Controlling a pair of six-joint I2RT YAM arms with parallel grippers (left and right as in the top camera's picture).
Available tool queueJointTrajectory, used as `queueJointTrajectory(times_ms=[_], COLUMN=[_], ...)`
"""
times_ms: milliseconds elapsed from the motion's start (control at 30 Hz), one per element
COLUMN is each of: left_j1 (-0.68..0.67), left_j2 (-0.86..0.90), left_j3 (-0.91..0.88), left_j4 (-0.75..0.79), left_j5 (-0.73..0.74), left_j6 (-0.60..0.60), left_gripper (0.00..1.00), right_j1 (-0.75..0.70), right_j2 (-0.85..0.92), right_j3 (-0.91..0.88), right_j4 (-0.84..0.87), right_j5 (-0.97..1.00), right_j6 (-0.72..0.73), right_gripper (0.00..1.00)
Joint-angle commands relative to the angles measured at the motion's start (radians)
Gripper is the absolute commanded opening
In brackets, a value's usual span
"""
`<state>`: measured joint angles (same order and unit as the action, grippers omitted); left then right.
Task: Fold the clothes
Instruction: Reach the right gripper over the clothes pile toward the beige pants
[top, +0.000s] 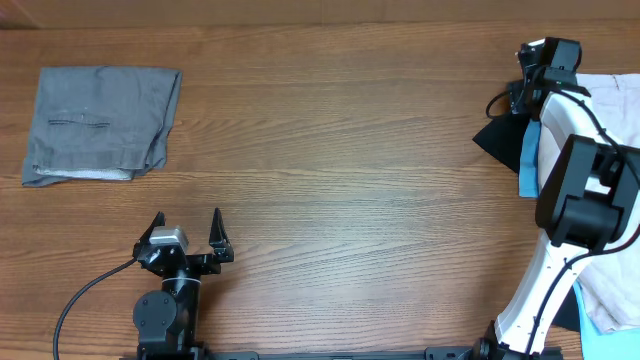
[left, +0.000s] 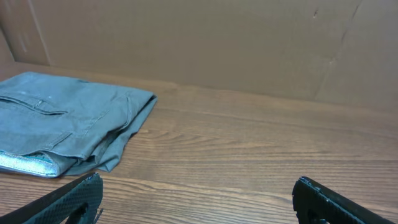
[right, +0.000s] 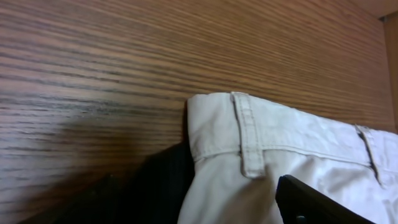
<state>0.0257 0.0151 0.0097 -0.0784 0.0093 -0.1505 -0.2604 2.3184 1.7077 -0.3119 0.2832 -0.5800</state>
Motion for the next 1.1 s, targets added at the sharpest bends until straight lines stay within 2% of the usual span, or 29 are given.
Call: queueJointTrajectory(times_ms=[0,200,300,467,533,633,833,967,1067], left_j1=[-0.005,-0.005,-0.005,-0.005,-0.005,-0.005,-0.005,-0.005,-0.005], left_j2=[-0.011,-0.011,-0.011,-0.011,-0.011,-0.011,-0.011,-0.011,-0.011], left_j3=[-0.005,-0.005,-0.005,-0.005,-0.005,-0.005,-0.005,-0.005,-0.005], left_j4=[0.002,0.002,0.002,0.002,0.002,0.002,0.002,0.002,0.002], left_j5=[-0.013,-0.013,-0.013,-0.013,-0.013,-0.013,-0.013,-0.013,-0.013], left_j6=[0.019,0.019,0.019,0.019,0.019,0.019,0.019,0.019,0.019], left_gripper=[1.00,1.00,1.00,1.00,1.00,1.00,1.00,1.00,1.00], right_j1=[-0.013,-0.040,-0.050,-0.058,-0.058,-0.044,0.000,0.007,0.003], right_j2=[0.036,0.070,0.070,0.070,0.070,0.068,0.028,0.027,0.027], right_j3=[0.025,0.021,0.022,0.021,0.022,0.029,0.163,0.276,0.292], right_j4=[0.025,0.052,0.086,0.086,0.093,0.099,-0.007,-0.119,-0.135], right_j5=[0.014,0.023,0.060,0.074,0.075,0.075,0.071,0.071,0.071], right_j6=[-0.027,0.000,0.045,0.060,0.060,0.066,0.212,0.211,0.212], right_gripper=[0.85,0.85,0.78,0.75,0.76,0.85,0.94,0.94,0.93])
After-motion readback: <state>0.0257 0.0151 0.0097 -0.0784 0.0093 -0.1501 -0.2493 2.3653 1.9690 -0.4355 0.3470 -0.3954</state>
